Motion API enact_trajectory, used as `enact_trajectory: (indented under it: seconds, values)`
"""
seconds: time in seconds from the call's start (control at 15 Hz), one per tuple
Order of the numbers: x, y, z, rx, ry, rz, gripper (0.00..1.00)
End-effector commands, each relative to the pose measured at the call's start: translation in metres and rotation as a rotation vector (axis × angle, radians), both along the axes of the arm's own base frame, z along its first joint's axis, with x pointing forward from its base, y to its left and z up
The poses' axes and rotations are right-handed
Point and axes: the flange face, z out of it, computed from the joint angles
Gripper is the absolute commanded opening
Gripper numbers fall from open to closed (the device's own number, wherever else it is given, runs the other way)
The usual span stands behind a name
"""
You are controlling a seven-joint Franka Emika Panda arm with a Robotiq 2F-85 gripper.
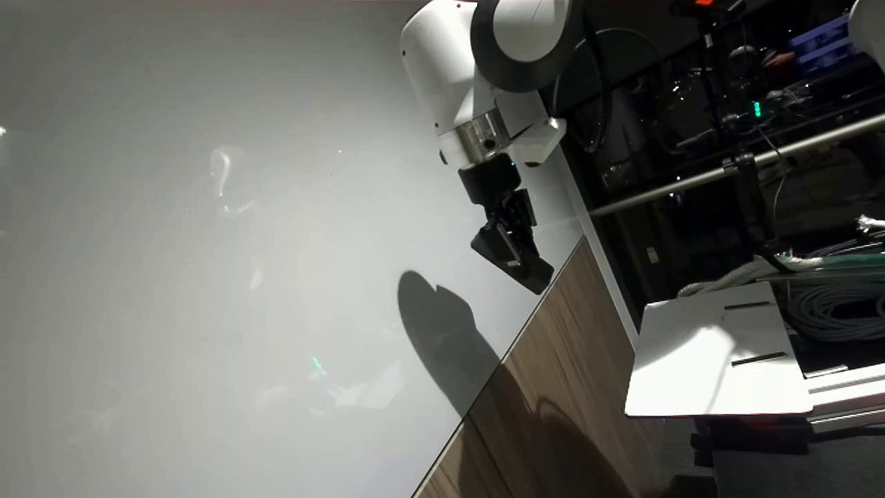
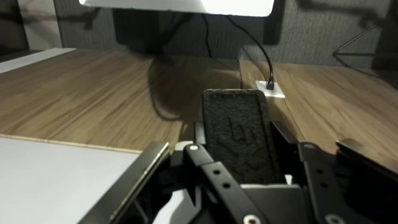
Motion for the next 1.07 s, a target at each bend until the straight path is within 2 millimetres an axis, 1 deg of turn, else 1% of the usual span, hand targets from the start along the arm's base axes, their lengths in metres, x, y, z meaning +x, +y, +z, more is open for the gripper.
enact_trajectory:
  seconds: [0.0, 0.33, 0.47, 0.6, 0.8, 1.0]
  values:
    - [-0.025, -0.030, -0.018, 0.054, 0.084, -0.020, 0.29]
    - [-0.026, -0.091, -0.078, 0.040, 0.228, -0.107, 0.29]
    - [-0.024, -0.109, -0.098, 0.049, 0.271, -0.146, 0.29]
    - [-0.022, -0.117, -0.112, 0.049, 0.306, -0.174, 0.29]
    - [-0.025, -0.124, -0.136, 0.052, 0.350, -0.203, 0.29]
    - [-0.029, -0.127, -0.156, 0.056, 0.385, -0.221, 0.29]
